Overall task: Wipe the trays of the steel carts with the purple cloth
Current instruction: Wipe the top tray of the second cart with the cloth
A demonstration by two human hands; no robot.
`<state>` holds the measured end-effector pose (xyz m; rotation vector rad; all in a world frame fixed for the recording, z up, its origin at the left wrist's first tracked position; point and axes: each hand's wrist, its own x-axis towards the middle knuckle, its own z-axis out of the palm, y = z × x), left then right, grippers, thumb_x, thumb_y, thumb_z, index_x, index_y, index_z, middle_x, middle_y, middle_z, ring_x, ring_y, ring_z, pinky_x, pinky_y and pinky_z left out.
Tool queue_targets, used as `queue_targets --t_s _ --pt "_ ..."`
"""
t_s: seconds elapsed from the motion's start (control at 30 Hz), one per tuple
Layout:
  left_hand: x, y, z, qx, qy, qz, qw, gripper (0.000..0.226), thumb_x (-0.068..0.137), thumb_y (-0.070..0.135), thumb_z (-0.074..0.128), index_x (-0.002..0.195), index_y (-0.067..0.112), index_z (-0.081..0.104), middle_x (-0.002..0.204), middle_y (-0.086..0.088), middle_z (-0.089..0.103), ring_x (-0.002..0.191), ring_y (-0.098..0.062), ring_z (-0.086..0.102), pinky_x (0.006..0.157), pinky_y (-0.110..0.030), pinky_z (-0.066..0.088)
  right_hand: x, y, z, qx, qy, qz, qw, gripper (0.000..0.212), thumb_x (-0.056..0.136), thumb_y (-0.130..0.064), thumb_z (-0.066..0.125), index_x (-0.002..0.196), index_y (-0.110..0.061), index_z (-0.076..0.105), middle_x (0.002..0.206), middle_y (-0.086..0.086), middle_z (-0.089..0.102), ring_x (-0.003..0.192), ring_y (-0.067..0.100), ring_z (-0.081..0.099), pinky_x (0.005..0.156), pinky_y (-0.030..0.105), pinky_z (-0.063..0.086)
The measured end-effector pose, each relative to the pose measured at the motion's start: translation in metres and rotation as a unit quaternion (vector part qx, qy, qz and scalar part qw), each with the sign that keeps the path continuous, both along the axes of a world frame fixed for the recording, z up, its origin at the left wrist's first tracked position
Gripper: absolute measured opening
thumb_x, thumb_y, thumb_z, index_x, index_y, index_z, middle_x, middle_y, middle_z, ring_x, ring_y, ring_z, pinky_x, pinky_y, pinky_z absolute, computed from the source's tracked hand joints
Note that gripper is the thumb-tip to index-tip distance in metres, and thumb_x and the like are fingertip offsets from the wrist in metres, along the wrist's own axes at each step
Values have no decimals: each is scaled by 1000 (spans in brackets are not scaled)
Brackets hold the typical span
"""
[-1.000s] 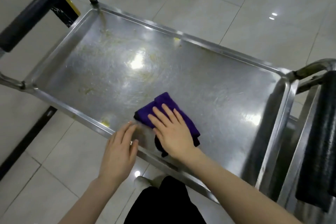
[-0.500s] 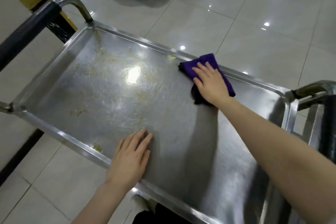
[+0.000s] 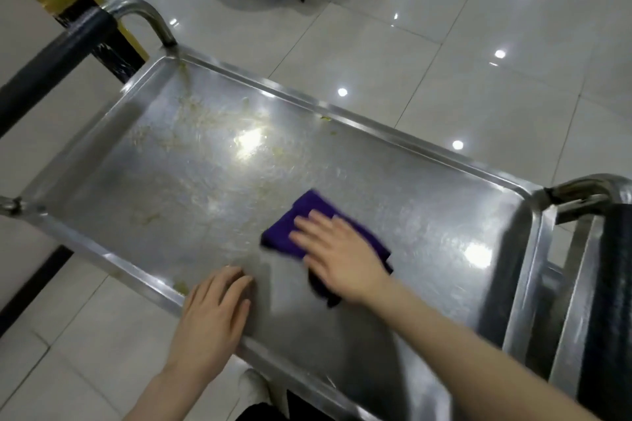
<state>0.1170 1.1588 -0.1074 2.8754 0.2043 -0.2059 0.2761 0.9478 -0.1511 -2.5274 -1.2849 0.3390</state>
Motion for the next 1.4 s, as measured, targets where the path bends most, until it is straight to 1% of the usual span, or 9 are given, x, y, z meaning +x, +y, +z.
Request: queue_targets --t_s 0.13,0.27,0.4,0.53,0.67,0.77,1.03,1.27,1.4 --pt "-21 19 -2 22 7 33 999 44 93 36 36 117 14 66 118 -3 60 104 -27 58 90 -39 45 108 -5 7 -31 13 -192 981 48 104 -38 35 151 -27 33 161 -7 21 150 16 10 121 37 5" --pt "-43 28 -4 35 -5 97 995 37 91 33 38 104 16 68 103 0 60 94 -24 57 82 -36 46 122 12 10 -43 10 -253 966 48 105 -34 31 152 -24 30 161 -3 20 150 20 7 121 39 4" --pt "-67 30 -7 16 -4 89 996 37 91 32 38 105 16 68 110 3 60 99 -22 59 89 -34 44 17 50 11 -21 5 -105 994 46 104 -37 35 150 -30 35 159 -7 25 150 18 12 122 38 5" --pt "-71 36 -8 18 2 64 998 39 91 32 38 108 13 69 115 -1 63 106 -24 61 95 -33 40 -101 82 8 -7 -1 79 997 44 97 -38 48 140 -31 51 151 -6 42 143 19 34 116 42 30" --pt "-71 50 -4 15 -13 20 1000 48 100 37 27 108 16 70 115 2 65 106 -20 61 97 -36 41 -85 84 4 -13 14 118 993 45 100 -37 41 144 -30 46 155 -6 36 146 17 27 119 40 21" --pt "-73 55 -6 21 -33 -9 999 36 95 26 40 111 15 70 118 0 65 107 -22 62 97 -37 41 -30 87 2 1 -1 50 999 43 100 -33 49 142 -25 49 154 -2 38 145 22 28 119 41 18" --pt "-90 90 -16 19 -32 -102 994 43 95 27 39 131 14 58 140 -5 53 127 -20 52 105 -39 36 71 110 4 -36 -8 -196 980 47 106 -35 29 152 -25 31 161 -5 22 150 20 9 120 40 5" --pt "-93 173 -19 27 -15 -102 994 47 94 33 41 135 13 55 148 -7 43 135 -23 43 110 -42 31 -121 151 5 -4 -2 15 1000 44 102 -37 41 146 -29 44 154 -7 36 147 19 23 121 41 16" --pt "-88 206 -22 20 -14 -114 993 46 94 34 39 128 12 61 145 -8 48 134 -24 46 110 -42 32 -118 178 3 -30 19 32 999 44 104 -40 35 148 -33 39 157 -10 28 149 13 14 122 39 12"
